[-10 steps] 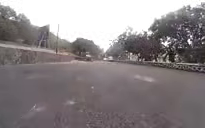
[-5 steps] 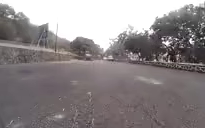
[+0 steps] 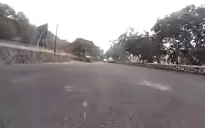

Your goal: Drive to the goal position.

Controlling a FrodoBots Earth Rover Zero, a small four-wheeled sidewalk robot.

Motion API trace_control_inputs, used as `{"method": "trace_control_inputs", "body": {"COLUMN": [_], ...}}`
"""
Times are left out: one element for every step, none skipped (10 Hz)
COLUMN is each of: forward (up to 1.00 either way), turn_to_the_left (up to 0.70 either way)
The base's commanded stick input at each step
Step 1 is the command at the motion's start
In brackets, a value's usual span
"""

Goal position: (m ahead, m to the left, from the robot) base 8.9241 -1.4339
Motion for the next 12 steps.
{"method": "trace_control_inputs", "body": {"forward": [0.7,0.7,0.7,0.7,0.7,0.7,0.7,0.7,0.7,0.7,0.7,0.7], "turn_to_the_left": [0.0,0.0,0.0,0.0,0.0,0.0,0.0,0.0,0.0,0.0,0.0,0.0]}}
